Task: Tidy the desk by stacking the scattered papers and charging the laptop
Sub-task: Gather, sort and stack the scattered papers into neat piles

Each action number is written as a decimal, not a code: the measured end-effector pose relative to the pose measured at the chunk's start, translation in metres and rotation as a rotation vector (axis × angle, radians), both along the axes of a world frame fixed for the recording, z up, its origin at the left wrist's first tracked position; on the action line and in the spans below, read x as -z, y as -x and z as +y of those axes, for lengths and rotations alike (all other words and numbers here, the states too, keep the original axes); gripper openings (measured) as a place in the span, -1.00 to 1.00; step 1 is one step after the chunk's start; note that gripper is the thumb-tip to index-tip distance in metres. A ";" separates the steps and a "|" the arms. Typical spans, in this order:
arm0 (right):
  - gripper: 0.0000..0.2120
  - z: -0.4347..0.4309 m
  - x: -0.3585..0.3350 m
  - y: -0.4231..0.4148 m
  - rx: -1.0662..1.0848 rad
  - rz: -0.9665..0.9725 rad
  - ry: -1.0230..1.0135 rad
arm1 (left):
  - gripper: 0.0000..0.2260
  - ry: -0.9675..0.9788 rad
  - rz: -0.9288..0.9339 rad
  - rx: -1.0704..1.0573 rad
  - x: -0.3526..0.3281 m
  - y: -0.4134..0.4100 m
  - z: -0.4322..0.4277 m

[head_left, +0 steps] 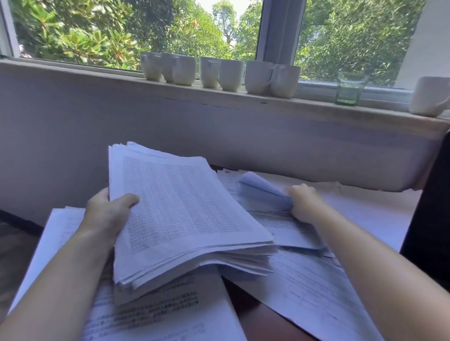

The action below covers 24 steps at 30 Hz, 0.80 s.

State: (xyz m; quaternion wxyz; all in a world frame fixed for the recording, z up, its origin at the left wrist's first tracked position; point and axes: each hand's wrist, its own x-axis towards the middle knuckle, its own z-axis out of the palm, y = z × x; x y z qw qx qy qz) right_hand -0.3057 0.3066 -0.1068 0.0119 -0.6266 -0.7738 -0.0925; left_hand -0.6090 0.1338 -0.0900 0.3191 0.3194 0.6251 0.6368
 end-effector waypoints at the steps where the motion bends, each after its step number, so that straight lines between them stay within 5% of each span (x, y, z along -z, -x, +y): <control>1: -0.75 0.000 0.002 -0.005 0.020 0.037 -0.004 | -0.91 0.002 0.013 0.010 -0.001 -0.001 -0.001; 6: -0.80 -0.018 -0.013 -0.019 0.090 0.152 -0.310 | -0.90 0.017 0.097 0.056 -0.001 -0.003 0.000; 10: -0.90 -0.035 -0.054 -0.004 -0.048 0.516 -0.399 | -0.96 0.072 0.160 0.104 0.000 -0.002 0.000; 14: -0.80 -0.053 -0.096 0.019 -0.141 0.704 -0.322 | -0.85 0.114 0.237 0.147 0.000 -0.003 -0.003; 18: -0.63 -0.081 -0.111 0.052 -0.228 0.612 -0.142 | -0.88 0.152 0.265 0.232 -0.001 -0.004 -0.008; 24: -0.78 -0.120 -0.096 0.133 -0.278 0.440 0.217 | -0.89 0.207 0.276 0.323 0.001 -0.003 -0.008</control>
